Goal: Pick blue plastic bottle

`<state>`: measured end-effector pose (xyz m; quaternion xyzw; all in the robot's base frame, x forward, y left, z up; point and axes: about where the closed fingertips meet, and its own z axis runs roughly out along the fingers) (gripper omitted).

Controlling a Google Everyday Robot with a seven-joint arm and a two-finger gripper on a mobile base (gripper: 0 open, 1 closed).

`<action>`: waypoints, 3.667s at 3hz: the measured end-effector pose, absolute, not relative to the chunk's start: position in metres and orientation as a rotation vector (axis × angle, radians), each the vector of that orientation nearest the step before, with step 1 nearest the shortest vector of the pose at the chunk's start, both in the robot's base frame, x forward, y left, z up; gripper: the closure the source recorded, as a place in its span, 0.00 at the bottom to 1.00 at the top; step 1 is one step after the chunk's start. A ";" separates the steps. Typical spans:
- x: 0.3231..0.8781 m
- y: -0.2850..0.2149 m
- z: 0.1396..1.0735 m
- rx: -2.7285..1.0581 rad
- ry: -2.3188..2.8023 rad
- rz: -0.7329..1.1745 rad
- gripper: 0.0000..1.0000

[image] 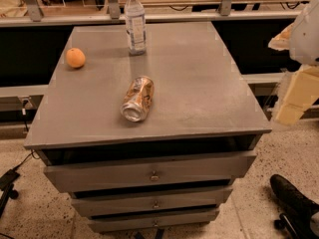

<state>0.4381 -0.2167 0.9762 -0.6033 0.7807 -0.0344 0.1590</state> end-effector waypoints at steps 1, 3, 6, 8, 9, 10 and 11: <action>0.438 -0.217 0.976 -1.725 2.232 -0.099 0.00; 0.558 -0.155 0.999 -1.641 1.997 0.048 0.00; 0.618 -0.122 1.006 -1.483 1.926 0.090 0.00; 0.731 -0.054 0.977 -1.231 1.778 0.407 0.00; 0.760 -0.040 0.964 -1.151 1.754 0.471 0.00; 0.785 -0.026 0.958 -1.088 1.722 0.500 0.00; 0.808 -0.003 0.955 -1.023 1.663 0.526 0.00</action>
Offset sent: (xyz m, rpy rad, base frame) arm 0.1321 0.0587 0.0320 0.2890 -0.1755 0.1122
